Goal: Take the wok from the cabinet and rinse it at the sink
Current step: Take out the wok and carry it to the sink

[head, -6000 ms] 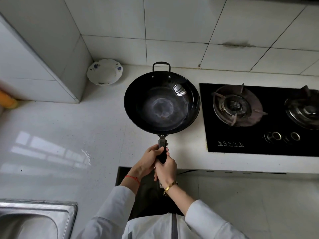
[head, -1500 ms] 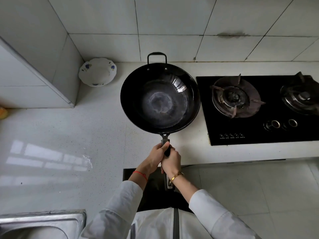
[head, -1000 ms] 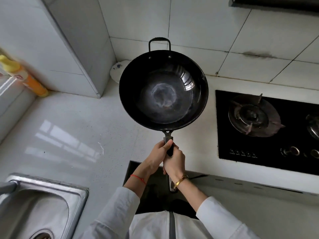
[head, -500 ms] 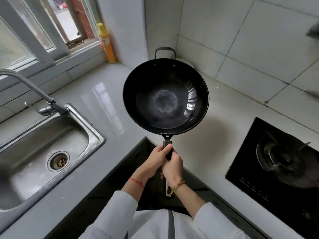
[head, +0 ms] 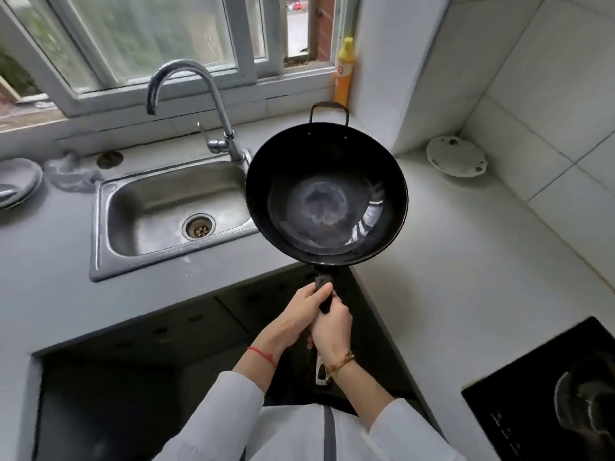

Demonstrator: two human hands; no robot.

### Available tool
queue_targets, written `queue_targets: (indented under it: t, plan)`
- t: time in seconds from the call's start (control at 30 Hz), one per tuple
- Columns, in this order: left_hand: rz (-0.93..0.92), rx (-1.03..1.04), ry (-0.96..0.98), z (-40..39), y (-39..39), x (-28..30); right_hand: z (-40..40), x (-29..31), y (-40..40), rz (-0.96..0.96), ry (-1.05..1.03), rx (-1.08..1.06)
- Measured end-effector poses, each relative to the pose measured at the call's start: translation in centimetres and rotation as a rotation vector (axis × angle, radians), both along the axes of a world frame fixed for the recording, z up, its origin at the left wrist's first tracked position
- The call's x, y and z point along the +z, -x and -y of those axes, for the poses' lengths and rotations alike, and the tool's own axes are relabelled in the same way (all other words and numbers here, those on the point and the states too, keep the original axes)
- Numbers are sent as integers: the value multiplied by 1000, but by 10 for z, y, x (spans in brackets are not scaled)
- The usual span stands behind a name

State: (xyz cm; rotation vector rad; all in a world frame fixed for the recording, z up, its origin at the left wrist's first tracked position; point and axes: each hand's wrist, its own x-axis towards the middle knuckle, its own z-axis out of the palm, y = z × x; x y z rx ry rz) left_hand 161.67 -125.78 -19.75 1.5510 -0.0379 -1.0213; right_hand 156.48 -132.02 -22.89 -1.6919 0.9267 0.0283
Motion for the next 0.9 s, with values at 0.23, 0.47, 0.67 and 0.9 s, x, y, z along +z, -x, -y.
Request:
queue_targets:
  t: [0.23,0.47,0.67,0.9]
  plan:
    - [24,180,-23,-38,0,-8,-31,-3,-11,17,-23,147]
    - [13,349,-59,-74,-10,-18,-64,-10,-30,54,-60,286]
    - [-28,416,-55,-110,-32,-28,-99,-18,-57,56,-58,340]
    - [-81,444,-43,-159,-81,-33,-147,-22,-109,41,-40,378]
